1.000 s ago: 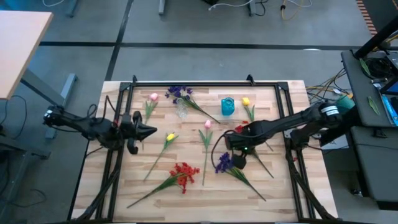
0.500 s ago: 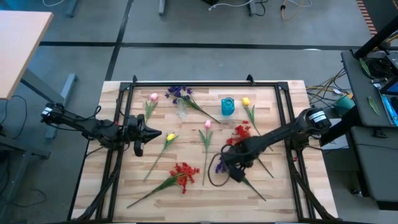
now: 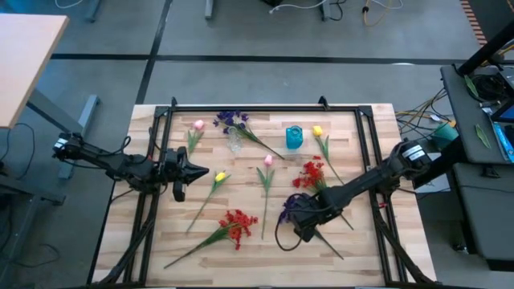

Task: Sort flowers into vase by color
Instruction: Put the bottom violet flowers into the transparent vase

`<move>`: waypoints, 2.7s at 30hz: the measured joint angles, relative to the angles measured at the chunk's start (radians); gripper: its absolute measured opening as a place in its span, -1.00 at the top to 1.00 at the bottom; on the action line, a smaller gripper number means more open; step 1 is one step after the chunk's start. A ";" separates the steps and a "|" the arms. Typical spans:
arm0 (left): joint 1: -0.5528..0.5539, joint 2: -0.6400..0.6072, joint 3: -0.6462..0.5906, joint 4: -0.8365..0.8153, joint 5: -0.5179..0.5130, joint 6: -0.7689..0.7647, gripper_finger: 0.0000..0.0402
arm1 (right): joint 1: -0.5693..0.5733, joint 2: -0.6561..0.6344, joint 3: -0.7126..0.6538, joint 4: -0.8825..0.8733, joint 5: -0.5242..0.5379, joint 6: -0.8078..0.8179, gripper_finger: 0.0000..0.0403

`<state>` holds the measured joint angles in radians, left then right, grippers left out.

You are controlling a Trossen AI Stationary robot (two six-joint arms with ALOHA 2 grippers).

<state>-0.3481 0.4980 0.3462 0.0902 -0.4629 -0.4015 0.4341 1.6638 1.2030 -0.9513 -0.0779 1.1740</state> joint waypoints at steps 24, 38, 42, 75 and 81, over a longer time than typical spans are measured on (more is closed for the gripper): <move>0.000 0.007 0.000 0.000 -0.002 0.049 1.00 | 0.033 0.003 -0.207 0.381 0.053 0.072 -0.16; 0.000 0.005 -0.001 0.007 -0.002 0.050 1.00 | 0.032 0.045 -0.210 0.406 0.045 0.039 0.68; 0.000 0.006 -0.001 0.007 -0.002 0.049 1.00 | 0.033 -0.001 -0.197 0.408 0.049 0.022 0.84; 0.000 -0.050 -0.001 -0.089 0.147 -0.063 1.00 | -0.508 -0.099 -0.078 1.758 0.218 -1.173 0.88; 0.000 -0.100 0.029 -0.214 0.160 -0.075 1.00 | -0.621 -0.015 -0.053 1.866 0.148 -1.122 0.88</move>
<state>-0.3481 0.3979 0.3753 -0.1238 -0.3032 -0.4765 -0.1864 1.6488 1.1498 0.9151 0.0704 0.0520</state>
